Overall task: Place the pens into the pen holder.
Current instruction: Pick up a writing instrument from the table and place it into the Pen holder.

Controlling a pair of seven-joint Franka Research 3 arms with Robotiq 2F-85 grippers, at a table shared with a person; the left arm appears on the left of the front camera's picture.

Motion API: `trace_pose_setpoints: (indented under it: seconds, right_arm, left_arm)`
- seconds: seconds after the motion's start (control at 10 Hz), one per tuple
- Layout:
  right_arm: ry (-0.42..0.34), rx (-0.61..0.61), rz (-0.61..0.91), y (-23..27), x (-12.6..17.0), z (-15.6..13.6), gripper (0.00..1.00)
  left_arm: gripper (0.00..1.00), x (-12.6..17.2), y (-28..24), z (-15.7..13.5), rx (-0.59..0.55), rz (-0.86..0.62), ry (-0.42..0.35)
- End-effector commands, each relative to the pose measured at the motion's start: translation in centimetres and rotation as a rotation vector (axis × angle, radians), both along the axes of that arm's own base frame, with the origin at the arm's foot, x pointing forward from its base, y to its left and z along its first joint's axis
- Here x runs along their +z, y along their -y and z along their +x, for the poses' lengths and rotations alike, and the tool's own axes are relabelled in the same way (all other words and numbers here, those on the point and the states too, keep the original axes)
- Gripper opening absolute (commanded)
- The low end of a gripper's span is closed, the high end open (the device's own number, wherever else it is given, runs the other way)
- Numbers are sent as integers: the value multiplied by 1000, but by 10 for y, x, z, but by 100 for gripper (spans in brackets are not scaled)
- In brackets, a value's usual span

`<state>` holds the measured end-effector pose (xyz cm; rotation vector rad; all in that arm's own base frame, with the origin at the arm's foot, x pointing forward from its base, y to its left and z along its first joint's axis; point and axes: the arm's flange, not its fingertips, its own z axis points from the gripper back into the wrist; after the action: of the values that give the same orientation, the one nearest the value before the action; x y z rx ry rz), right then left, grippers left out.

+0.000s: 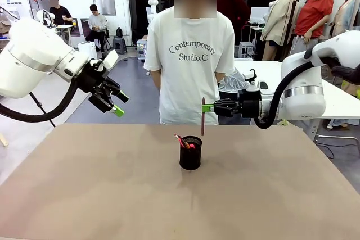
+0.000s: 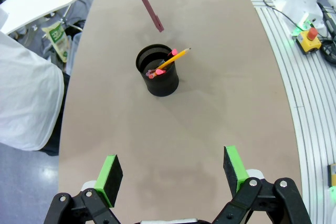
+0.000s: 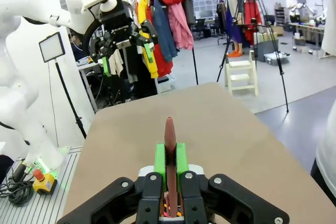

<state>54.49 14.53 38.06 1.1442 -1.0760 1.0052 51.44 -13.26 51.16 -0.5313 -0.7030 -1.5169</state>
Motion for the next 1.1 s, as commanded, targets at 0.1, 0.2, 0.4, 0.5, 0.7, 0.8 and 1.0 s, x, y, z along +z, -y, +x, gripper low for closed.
trace_pose_setpoints:
  seconds: [0.1,0.2,0.4,0.5,0.7,0.8,1.0]
  right_arm:
    - [72,25,-1,-5,-20,3,0]
    - [85,24,-2,-7,-24,5,0]
    - [114,12,-1,-12,-31,11,0]
    - [118,6,3,-13,-33,13,0]
    - [115,-2,13,-16,-36,16,0]
    - [116,-11,20,-16,-37,17,0]
    - [117,-12,38,-18,-39,19,0]
  left_arm:
    - [100,2,-2,-1,-3,-2,-3]
    - [100,2,-2,-1,-3,-2,-3]
    - [100,2,-2,-1,-3,-2,-3]
    - [100,2,-2,-1,-3,-2,-3]
    - [100,2,-2,-1,-3,-2,-3]
    - [100,2,-2,-1,-3,-2,-3]
    - [100,2,-2,-1,-3,-2,-3]
